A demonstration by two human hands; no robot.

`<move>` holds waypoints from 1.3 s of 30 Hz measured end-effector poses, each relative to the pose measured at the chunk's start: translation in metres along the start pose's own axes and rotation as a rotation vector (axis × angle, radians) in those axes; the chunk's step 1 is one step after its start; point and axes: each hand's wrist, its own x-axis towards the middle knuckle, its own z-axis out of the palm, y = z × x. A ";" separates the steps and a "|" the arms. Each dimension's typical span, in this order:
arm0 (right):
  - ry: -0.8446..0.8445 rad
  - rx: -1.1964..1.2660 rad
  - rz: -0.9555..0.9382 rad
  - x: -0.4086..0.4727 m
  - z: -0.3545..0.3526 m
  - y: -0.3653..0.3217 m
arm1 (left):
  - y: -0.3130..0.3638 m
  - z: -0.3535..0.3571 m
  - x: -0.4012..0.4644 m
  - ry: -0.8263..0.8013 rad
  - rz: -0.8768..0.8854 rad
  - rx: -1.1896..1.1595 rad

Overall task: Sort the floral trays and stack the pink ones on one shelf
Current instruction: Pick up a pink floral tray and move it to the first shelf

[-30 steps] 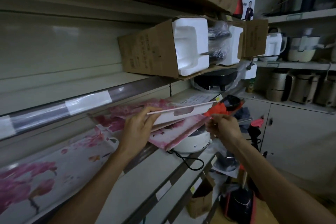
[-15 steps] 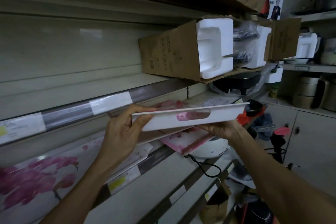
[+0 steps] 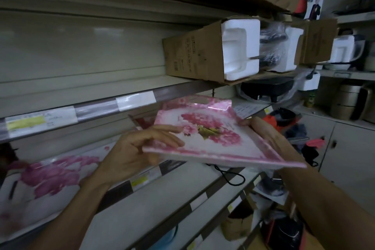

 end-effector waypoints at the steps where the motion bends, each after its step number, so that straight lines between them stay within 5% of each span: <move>1: 0.013 0.014 -0.013 -0.008 -0.004 0.002 | -0.001 0.003 -0.006 -0.056 -0.059 0.021; 4: 0.086 0.020 -0.033 -0.027 -0.013 0.012 | 0.011 0.011 -0.019 -0.084 -0.159 -0.089; 9: 0.151 -0.005 -0.045 -0.069 -0.020 0.027 | 0.036 0.048 -0.030 0.494 -0.479 -0.398; 15: 0.178 0.070 -0.121 -0.126 -0.021 0.049 | 0.038 0.074 -0.043 0.714 -0.794 -0.319; 19: 0.162 0.138 -0.121 -0.166 -0.020 0.067 | 0.053 0.099 -0.065 0.710 -0.919 -0.109; 23: 0.136 0.193 -0.122 -0.195 -0.016 0.084 | 0.071 0.120 -0.100 0.575 -0.975 -0.333; 39: -0.233 0.363 -0.161 -0.275 0.101 0.109 | 0.172 0.115 -0.245 0.907 -0.956 0.280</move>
